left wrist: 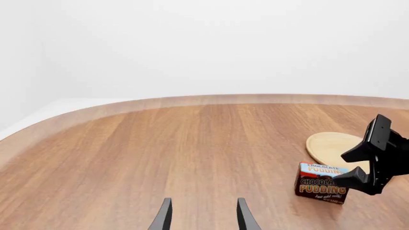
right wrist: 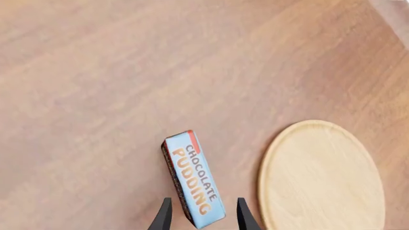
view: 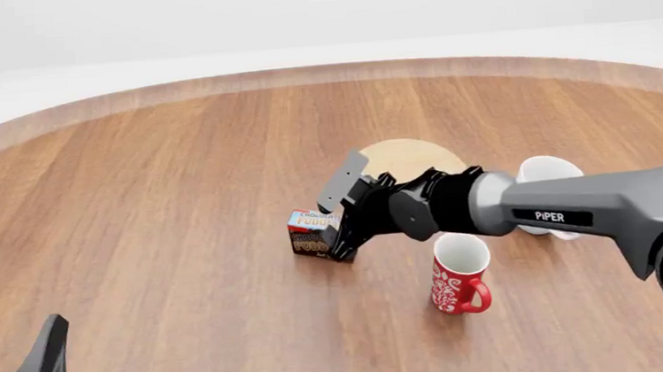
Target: Put the chocolate pudding to the left of the plate.
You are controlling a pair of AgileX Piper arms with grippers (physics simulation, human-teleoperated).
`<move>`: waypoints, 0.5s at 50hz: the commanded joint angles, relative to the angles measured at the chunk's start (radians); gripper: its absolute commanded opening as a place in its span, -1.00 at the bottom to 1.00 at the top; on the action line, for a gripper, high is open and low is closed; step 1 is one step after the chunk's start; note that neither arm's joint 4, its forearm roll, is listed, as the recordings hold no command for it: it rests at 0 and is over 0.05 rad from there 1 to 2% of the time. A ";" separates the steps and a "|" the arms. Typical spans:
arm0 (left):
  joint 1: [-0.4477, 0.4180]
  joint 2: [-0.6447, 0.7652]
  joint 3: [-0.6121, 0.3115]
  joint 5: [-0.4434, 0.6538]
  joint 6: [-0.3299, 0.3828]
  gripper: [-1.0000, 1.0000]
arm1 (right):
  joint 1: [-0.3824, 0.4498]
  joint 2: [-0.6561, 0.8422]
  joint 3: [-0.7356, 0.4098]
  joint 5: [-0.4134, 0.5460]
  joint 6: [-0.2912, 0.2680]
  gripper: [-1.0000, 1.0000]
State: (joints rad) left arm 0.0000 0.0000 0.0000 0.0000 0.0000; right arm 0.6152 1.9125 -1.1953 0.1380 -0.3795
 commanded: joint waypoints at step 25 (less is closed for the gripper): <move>0.000 0.000 0.000 0.000 0.000 1.00 | -0.008 0.061 0.002 -0.036 0.017 1.00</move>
State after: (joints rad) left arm 0.0000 0.0000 0.0000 0.0000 0.0000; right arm 0.6125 1.9579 -1.1936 0.1115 -0.3653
